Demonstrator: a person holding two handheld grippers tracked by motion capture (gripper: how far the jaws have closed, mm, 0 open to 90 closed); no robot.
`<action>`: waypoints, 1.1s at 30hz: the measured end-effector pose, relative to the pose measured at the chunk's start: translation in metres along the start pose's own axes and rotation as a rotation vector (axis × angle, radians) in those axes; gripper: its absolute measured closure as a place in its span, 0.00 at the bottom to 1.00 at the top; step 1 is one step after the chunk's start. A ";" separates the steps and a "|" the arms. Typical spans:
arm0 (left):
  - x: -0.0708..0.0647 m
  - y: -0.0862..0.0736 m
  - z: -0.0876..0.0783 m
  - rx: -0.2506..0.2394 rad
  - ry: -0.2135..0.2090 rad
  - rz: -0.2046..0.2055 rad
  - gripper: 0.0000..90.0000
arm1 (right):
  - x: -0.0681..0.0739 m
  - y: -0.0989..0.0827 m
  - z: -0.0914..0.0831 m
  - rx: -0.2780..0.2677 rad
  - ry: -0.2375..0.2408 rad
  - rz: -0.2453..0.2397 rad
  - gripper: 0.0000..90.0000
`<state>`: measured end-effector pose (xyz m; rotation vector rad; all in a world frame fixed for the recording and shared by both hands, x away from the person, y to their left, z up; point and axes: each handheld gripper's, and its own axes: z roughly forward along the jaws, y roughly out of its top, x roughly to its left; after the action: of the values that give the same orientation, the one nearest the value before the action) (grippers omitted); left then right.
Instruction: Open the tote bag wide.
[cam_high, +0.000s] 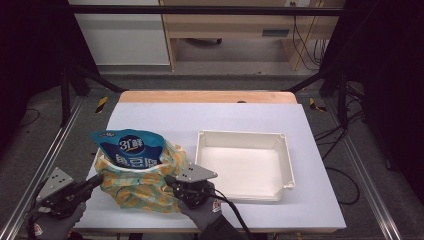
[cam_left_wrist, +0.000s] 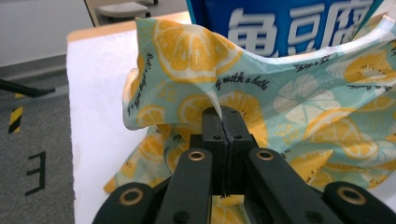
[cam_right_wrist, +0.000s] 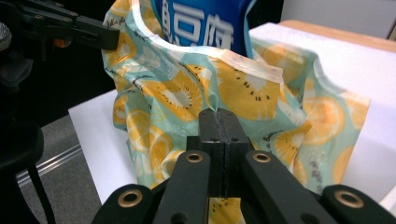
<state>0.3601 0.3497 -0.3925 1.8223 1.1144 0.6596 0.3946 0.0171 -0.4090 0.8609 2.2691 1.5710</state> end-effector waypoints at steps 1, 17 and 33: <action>0.000 -0.001 0.001 0.006 -0.003 0.000 0.99 | 0.000 -0.002 0.001 0.003 -0.002 0.003 1.00; 0.000 -0.020 0.018 0.118 -0.018 0.008 0.99 | 0.002 -0.033 0.015 0.067 0.003 0.043 1.00; 0.000 -0.036 0.036 0.218 -0.022 0.032 0.99 | 0.003 -0.052 0.027 0.118 -0.014 0.054 1.00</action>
<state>0.3730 0.3432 -0.4417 2.0304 1.1826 0.5524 0.3891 0.0266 -0.4666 0.9675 2.3677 1.4598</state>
